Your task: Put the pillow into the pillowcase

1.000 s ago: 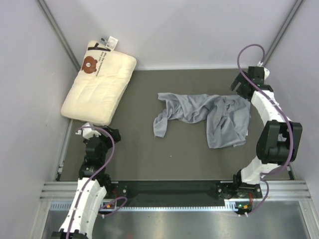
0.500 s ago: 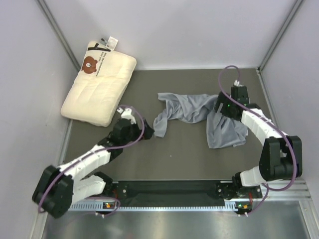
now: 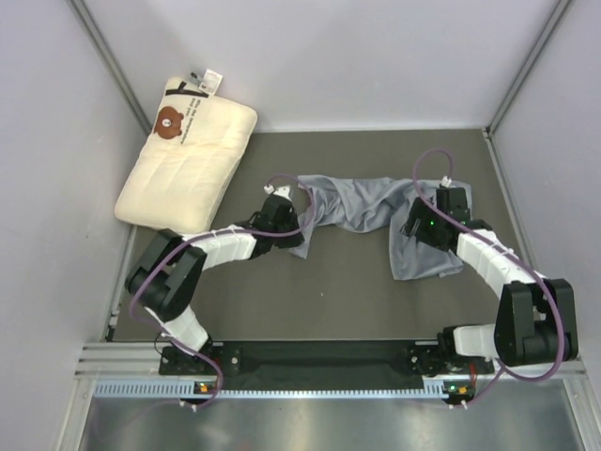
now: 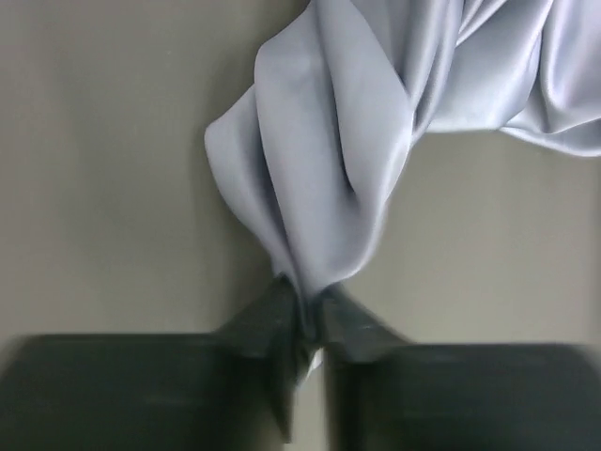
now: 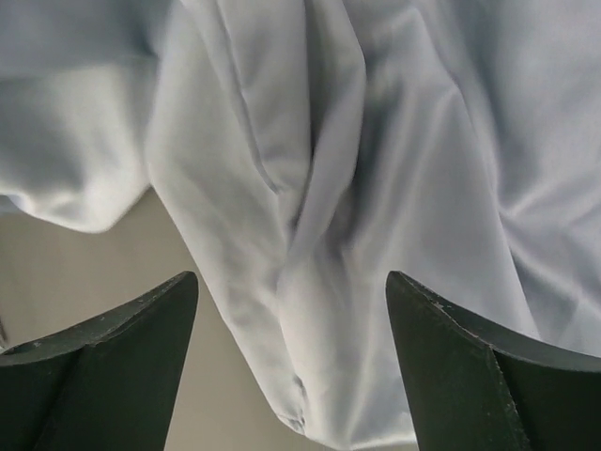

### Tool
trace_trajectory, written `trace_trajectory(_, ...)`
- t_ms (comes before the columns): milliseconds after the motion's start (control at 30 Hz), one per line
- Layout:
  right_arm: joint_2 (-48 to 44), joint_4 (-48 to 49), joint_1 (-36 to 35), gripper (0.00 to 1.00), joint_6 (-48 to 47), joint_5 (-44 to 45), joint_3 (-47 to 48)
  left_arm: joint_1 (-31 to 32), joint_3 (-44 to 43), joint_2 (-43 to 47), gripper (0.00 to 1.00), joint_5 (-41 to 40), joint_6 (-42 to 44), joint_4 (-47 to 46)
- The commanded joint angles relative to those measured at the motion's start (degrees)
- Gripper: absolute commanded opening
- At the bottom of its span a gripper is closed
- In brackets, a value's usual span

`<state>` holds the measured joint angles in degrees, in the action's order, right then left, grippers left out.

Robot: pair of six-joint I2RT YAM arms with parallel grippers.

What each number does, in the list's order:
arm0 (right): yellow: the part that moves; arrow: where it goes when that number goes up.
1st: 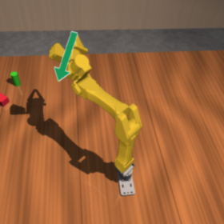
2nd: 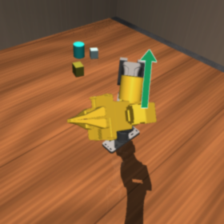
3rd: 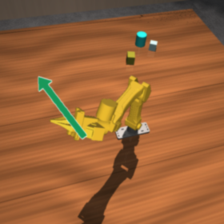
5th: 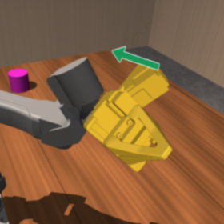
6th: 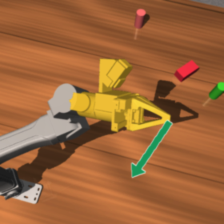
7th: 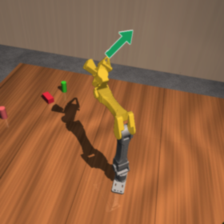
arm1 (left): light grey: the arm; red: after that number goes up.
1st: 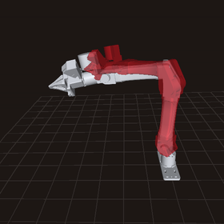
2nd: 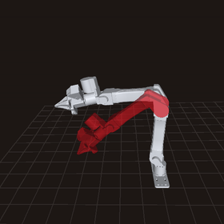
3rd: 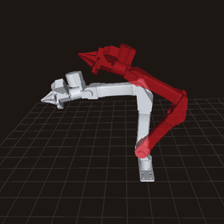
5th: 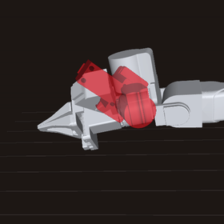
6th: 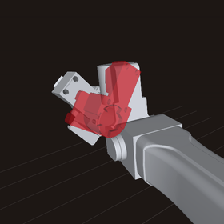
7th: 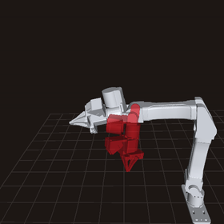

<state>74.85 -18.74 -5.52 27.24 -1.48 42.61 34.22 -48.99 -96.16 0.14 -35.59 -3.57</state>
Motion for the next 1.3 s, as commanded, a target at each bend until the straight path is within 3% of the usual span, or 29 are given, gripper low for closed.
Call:
trace_trajectory(0, -1.8, 1.5, -0.5, 0.81, 2.1, -1.2, -2.9, -2.3, -3.0, 4.4, 0.05, 0.4, 0.6, 7.5)
trace_trajectory(67, -2.6, 1.5, -1.2, 0.79, 2.6, -1.8, -4.6, -7.6, -2.7, 8.5, 0.0, 0.4, 0.9, 9.3)
trace_trajectory(133, -3.7, 1.5, -3.3, 0.76, 3.4, -0.7, -6.0, -14.7, -2.4, 13.7, 0.0, 8.8, 0.4, 9.5)
trace_trajectory(200, -3.9, 1.5, -6.7, 0.68, 3.9, 0.9, -6.7, -18.0, -4.6, 16.2, 0.0, 12.3, 0.3, 12.0)
trace_trajectory(400, -0.5, 1.2, -8.5, 0.24, 6.4, 3.4, -7.9, -20.8, -13.3, 16.6, 0.0, 14.7, 2.7, 23.1)
trace_trajectory(467, -1.2, 1.3, -8.1, 0.01, 7.2, 4.4, -9.3, -23.0, -14.1, 16.6, 0.0, 16.7, 2.8, 25.2)
trace_trajectory(667, -7.2, 0.3, 1.5, 0.0, 6.7, 3.1, -11.7, -30.4, -11.6, 19.1, 0.0, 21.5, 3.9, 30.8)
trace_trajectory(833, -12.8, -2.3, 12.0, 0.0, 5.5, 3.2, -11.8, -32.5, -7.3, 25.6, 0.0, 11.9, 6.7, 35.1)
trace_trajectory(967, -15.1, -3.3, 18.0, 0.0, 5.5, 3.3, -11.2, -32.5, -1.6, 31.7, 0.0, 9.9, 7.4, 37.0)
trace_trajectory(1000, -15.4, -3.5, 19.0, 0.03, 5.5, 3.2, -11.0, -32.5, -0.7, 32.5, 0.03, 9.9, 7.5, 37.5)
trace_trajectory(1033, -15.3, -3.7, 19.1, 0.22, 4.5, 1.8, -10.1, -32.5, 0.1, 33.3, 0.34, 9.9, 7.8, 38.0)
trace_trajectory(1067, -15.3, -4.0, 19.1, 0.33, 2.2, -0.2, -9.4, -32.5, 1.1, 34.9, 0.54, 9.2, 8.0, 38.6)
trace_trajectory(1133, -16.3, -3.3, 18.7, 0.75, 0.2, -5.3, -8.2, -31.1, 1.1, 38.1, 0.8, 6.6, 7.6, 40.4)
trace_trajectory(1267, -21.5, -0.1, 13.5, 0.85, -4.6, -13.3, -7.0, -29.9, -1.0, 42.2, 0.89, 4.4, 7.1, 41.4)
